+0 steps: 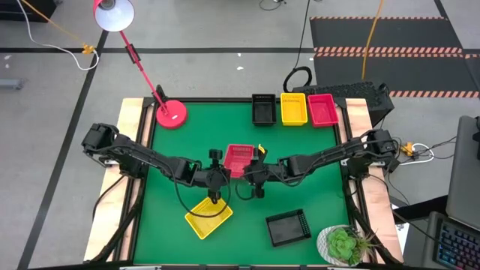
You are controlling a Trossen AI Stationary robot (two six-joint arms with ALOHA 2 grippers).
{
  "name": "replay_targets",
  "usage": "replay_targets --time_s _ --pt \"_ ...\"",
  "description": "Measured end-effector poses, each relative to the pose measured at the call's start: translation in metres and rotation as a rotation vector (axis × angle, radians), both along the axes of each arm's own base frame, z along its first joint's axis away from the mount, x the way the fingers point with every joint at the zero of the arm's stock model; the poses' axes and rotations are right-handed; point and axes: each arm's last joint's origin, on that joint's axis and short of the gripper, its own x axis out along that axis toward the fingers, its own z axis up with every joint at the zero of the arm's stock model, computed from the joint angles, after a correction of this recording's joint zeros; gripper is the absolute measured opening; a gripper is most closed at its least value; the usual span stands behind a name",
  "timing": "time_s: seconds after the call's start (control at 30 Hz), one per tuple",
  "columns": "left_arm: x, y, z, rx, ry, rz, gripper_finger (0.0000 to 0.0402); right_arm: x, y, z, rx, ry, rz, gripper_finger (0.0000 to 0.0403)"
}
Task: Stack baskets by color
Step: Stack the left red bin on the right stacked red bins
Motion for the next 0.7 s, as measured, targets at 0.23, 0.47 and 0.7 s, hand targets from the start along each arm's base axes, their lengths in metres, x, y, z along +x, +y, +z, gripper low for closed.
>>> replay_targets --time_s 0.23,0.47,0.7 --pt "0.0016 -0.0003 0.0010 0.000 -0.013 -0.015 0.0010 -0.0014 -0.0046 -0.0044 0.014 0.012 0.006 0.0038" --pt "0.0023 -0.0003 0.0017 -0.004 -0.023 -0.015 0.0008 -0.0016 -0.0049 -0.0047 -0.008 0.021 0.024 0.0011" --pt "0.0062 -0.0014 0.0052 -0.051 -0.093 0.012 0.0043 -0.0034 -0.0053 -0.0061 -0.014 0.046 0.025 0.0005"
